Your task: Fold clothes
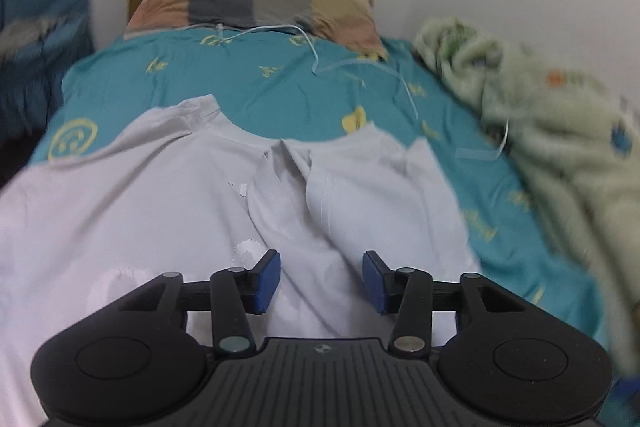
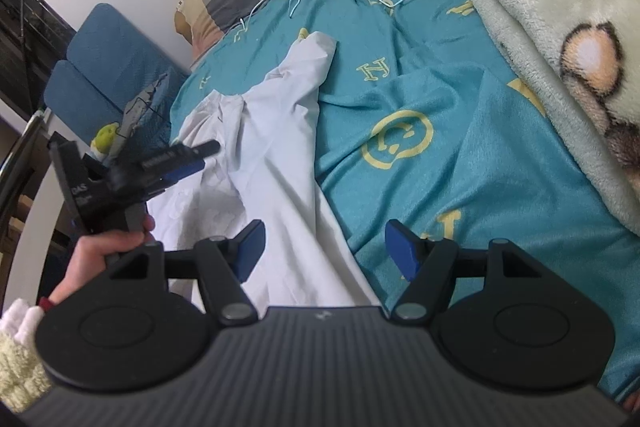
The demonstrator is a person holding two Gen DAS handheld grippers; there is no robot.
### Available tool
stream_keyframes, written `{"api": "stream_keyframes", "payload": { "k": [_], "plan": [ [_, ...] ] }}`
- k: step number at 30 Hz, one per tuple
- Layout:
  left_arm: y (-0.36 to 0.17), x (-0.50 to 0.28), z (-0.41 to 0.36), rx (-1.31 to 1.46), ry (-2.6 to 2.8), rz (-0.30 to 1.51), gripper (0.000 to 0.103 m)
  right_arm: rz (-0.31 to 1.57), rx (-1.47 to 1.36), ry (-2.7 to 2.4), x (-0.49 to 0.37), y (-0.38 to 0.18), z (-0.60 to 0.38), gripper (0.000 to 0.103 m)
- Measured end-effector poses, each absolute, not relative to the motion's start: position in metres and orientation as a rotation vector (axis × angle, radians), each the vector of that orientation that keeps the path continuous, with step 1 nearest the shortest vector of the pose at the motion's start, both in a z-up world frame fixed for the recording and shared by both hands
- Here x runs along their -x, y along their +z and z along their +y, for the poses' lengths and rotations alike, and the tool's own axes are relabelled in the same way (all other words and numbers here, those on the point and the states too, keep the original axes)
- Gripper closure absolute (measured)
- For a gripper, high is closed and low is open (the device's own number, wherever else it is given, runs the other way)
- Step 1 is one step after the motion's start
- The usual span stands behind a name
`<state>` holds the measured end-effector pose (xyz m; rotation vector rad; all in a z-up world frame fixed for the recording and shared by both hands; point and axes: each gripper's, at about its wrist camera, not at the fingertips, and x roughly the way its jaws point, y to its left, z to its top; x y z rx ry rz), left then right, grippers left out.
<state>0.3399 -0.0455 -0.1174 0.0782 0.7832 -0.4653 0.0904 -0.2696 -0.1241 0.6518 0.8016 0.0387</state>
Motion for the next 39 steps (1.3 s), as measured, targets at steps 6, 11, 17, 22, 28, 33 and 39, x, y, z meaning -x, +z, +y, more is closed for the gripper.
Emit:
{"api": "stream_keyframes", "payload": {
  "k": [6, 11, 17, 22, 28, 33, 39],
  "plan": [
    [-0.135, -0.323, -0.078, -0.376, -0.537, 0.763, 0.061, 0.818, -0.666, 0.034, -0.094, -0.129, -0.27, 0.034],
    [-0.147, -0.33, -0.096, -0.446, -0.57, 0.722, 0.059, 0.83, -0.67, 0.05, -0.098, -0.133, -0.269, 0.034],
    [-0.148, -0.335, -0.103, -0.413, -0.532, 0.713, 0.1, 0.836, -0.682, 0.049, -0.099, -0.135, -0.269, 0.034],
    [-0.122, -0.32, -0.078, -0.253, -0.533, 0.696, 0.101, 0.837, -0.693, 0.048, -0.097, -0.135, -0.27, 0.034],
    [-0.117, -0.318, -0.002, 0.097, -0.396, 0.773, 0.101, 0.833, -0.7, 0.042, -0.096, -0.133, -0.271, 0.034],
    [-0.149, -0.328, 0.034, 0.253, -0.252, 0.892, 0.1, 0.836, -0.683, 0.028, -0.097, -0.134, -0.271, 0.034],
    [-0.125, -0.312, 0.038, 0.276, -0.264, 0.86, 0.084, 0.832, -0.648, 0.053, -0.1, -0.131, -0.267, 0.034]
  ]
}}
